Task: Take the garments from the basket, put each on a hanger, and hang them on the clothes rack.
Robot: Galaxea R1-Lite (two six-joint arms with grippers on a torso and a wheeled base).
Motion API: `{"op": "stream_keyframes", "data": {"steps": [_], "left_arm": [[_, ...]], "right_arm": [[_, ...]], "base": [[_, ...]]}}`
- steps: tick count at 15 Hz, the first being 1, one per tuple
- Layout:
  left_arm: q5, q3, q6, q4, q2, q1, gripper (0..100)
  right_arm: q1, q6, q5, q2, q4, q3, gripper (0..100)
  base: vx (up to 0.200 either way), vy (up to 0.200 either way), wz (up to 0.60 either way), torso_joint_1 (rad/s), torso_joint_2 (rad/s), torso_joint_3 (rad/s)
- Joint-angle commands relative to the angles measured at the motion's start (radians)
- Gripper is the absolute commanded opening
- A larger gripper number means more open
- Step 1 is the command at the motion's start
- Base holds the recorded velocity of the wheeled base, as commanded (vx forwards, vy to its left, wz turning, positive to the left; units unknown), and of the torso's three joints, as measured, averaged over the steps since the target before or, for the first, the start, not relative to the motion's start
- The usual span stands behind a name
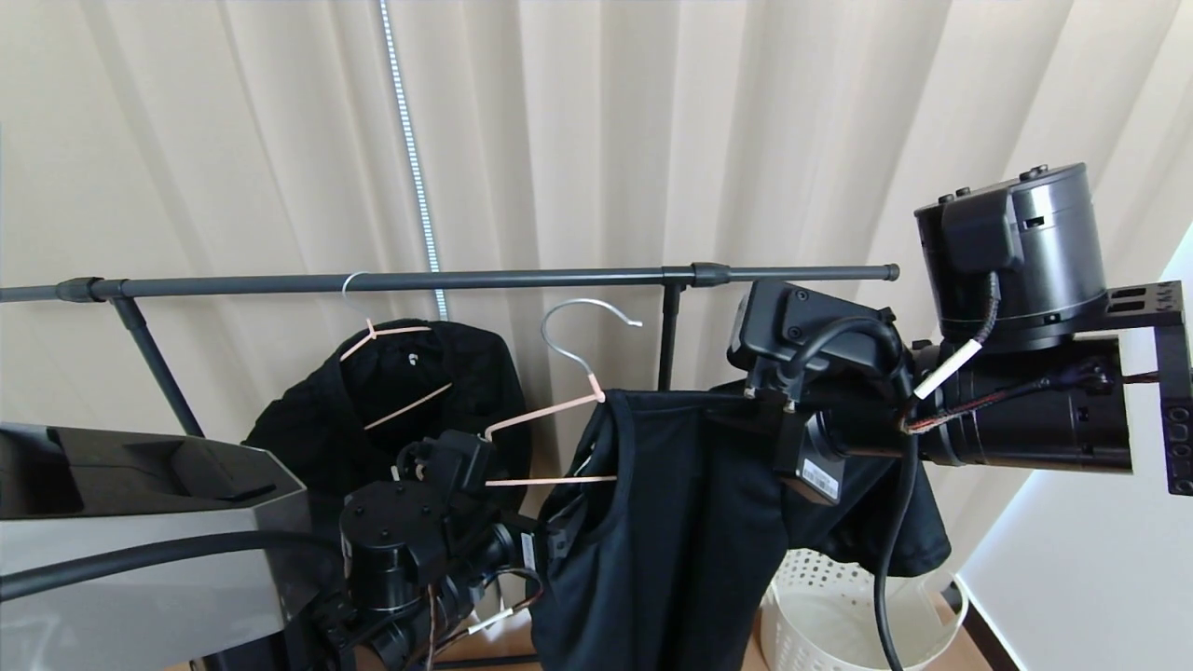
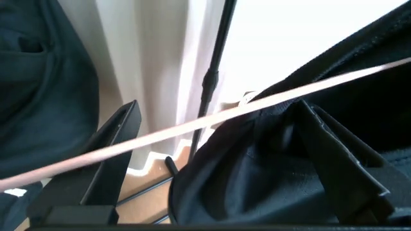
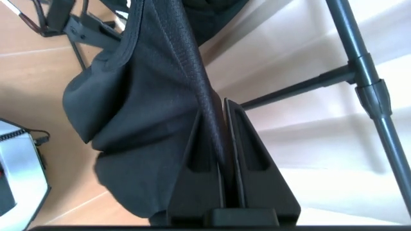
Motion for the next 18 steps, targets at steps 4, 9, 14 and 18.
{"op": "stream_keyframes", "data": {"steps": [4,9,14,18], "left_arm": [[0.012,-0.008,0.002,-0.001,0.031,-0.001,100],[0.012,-0.008,0.003,-0.001,0.036,-0.001,100],[0.026,-0.008,0.005,-0.001,0.036,-0.001,0],[0.026,-0.01,0.006,-0.001,0.016,0.005,0]], "right_arm": [[0.004,0.008,0.001,-0.053,0.0,0.001,0],[0.007,0.028,0.001,-0.061,0.001,0.011,0],[0.014,0.036,0.001,-0.065,0.0,0.015,0],[-0.031,0.043,0.002,-0.061,0.0,0.04,0]], "base": [[0.0,0.0,0.0,0.0,0.0,0.0],[0.0,0.0,0.0,0.0,0.0,0.0],[0.0,0.0,0.0,0.0,0.0,0.0],[0.0,0.0,0.0,0.0,0.0,0.0]]}}
